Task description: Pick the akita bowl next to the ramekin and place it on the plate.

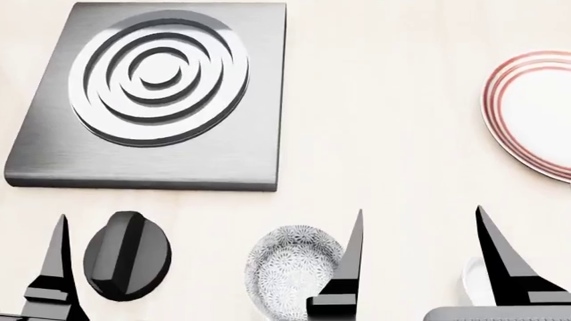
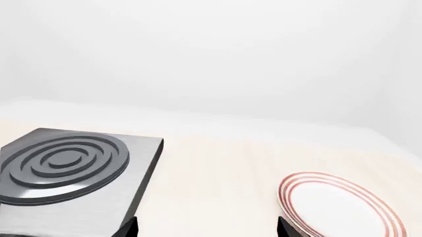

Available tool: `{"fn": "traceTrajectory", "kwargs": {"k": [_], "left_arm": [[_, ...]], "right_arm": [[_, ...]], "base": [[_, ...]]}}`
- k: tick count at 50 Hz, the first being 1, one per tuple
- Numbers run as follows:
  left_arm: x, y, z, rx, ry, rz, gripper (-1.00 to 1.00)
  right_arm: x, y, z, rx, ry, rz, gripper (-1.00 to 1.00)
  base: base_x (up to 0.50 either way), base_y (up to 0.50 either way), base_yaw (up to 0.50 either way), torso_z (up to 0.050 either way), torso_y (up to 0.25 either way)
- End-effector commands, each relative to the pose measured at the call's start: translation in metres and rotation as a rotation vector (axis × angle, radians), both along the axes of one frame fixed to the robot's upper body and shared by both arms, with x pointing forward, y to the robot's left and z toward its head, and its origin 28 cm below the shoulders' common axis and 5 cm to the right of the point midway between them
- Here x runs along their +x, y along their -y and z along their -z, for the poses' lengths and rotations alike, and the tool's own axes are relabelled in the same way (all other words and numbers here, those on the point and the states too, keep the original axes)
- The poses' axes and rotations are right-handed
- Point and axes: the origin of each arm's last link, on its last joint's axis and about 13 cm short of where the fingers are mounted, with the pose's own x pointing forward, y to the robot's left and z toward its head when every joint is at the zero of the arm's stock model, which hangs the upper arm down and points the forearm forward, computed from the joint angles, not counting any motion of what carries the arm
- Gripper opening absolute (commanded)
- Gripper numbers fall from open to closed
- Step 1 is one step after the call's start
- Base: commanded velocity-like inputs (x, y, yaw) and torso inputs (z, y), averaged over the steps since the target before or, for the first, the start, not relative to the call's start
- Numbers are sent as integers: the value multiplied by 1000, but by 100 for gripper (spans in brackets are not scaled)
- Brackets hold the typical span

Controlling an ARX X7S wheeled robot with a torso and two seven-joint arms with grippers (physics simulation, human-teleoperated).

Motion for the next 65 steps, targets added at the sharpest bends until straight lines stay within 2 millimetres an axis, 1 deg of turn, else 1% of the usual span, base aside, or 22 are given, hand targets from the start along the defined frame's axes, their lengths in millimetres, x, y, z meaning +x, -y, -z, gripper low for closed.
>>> {"fn": "traceTrajectory", "kwargs": {"k": [1,12,24,31,32,36,37,45,50,54,58,60,65], "left_arm": [[0,0,0,0,-2,-2,100],[0,0,-1,-5,1,-4,100],[2,0,1,-4,-1,-9,100],[3,-1,3,9,-12,-22,100],[4,-1,3,8,-12,-25,100],[3,-1,4,11,-13,-23,100],[2,-1,4,10,-12,-21,100],[3,-1,5,18,-16,-21,100],[2,-1,6,20,-20,-22,100],[2,-1,5,19,-19,-20,100],[2,-1,7,19,-21,-19,100],[2,-1,6,18,-20,-19,100],[1,0,5,15,-17,-15,100]], "right_arm": [[0,0,-1,0,2,-1,100],[0,-1,-3,-2,6,-1,100],[-1,0,-4,5,7,-2,100],[-6,-2,-11,17,14,-12,100],[-7,-2,-13,38,-3,-25,100],[-11,-3,-22,23,-25,-24,100],[-12,-4,-22,16,-59,-31,100],[-14,-4,-27,102,-118,-78,100],[-13,-4,-27,149,-170,-106,100],[-11,-5,-31,165,-180,-116,100],[-8,-6,-27,186,-227,-132,100],[-7,-5,-27,233,-249,-148,100],[-6,-6,-27,220,-263,-153,100]], "base": [[0,0,0,0,-127],[0,0,0,0,-118],[0,0,0,0,-28],[0,0,0,0,0],[0,0,0,0,0],[0,0,0,0,0],[0,0,0,0,0],[0,0,0,0,0],[0,0,0,0,0],[0,0,0,0,0],[0,0,0,0,0],[0,0,0,0,0],[0,0,0,0,0]]}}
